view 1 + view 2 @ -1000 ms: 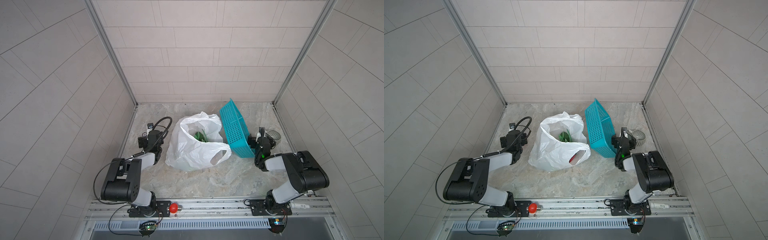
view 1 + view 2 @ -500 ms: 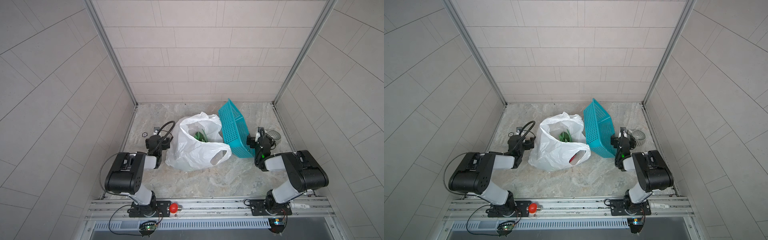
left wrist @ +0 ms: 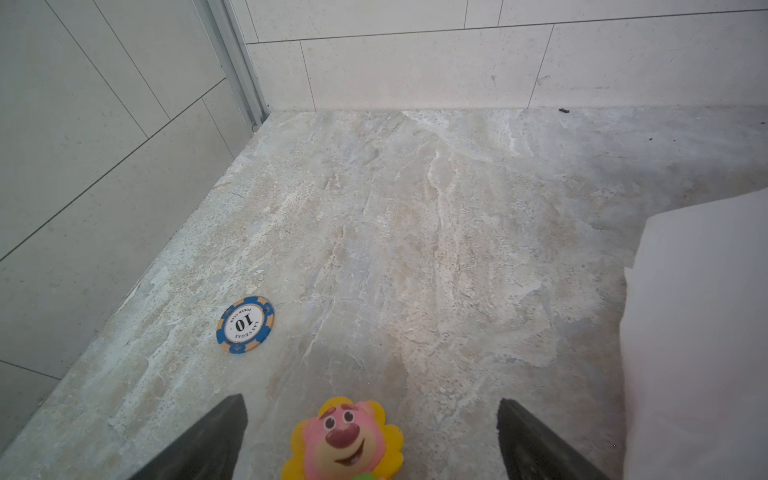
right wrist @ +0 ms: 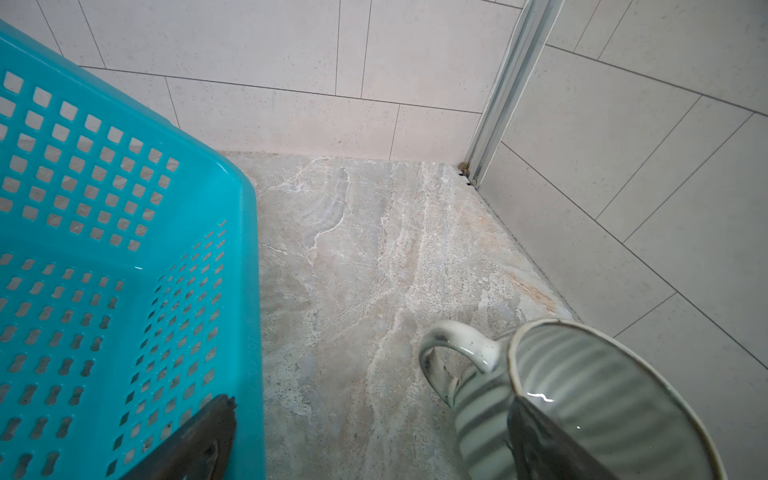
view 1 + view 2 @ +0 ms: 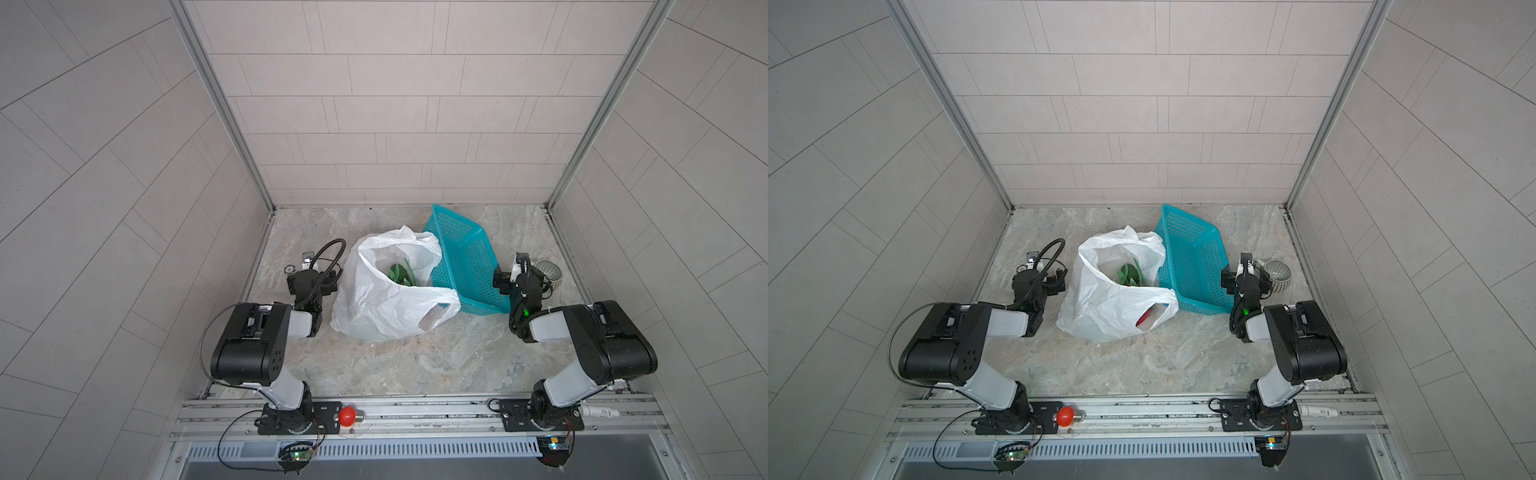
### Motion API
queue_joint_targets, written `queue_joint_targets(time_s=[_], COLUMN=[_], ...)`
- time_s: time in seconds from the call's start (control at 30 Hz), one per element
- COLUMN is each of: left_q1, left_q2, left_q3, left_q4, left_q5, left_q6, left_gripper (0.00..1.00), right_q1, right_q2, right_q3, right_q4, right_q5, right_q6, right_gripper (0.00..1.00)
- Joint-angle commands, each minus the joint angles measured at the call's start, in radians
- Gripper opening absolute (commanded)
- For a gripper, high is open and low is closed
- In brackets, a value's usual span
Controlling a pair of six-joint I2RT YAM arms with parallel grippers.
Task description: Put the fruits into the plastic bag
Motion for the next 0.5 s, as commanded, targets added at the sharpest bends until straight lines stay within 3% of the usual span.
queue_joint_targets(time_s=[0.0,0.47], left_q1=[-0.012,0.01], left_q2=[-0.007,-0.006], left_q3=[-0.015,0.002], left_q4=[0.057,0.021], left_q5=[-0.029,0.011], left_q6=[0.01,-0.008], left_gripper=[1.0,1.0], right_q1=[-0.004,-0.004], right_q2=[0.01,0.009], right_q3=[-0.005,-0.005], right_q4=[-0.01,-0.012], right_q5=[0.013,0.013], right_q6=[-0.015,-0.014], right_gripper=[0.99,0.99])
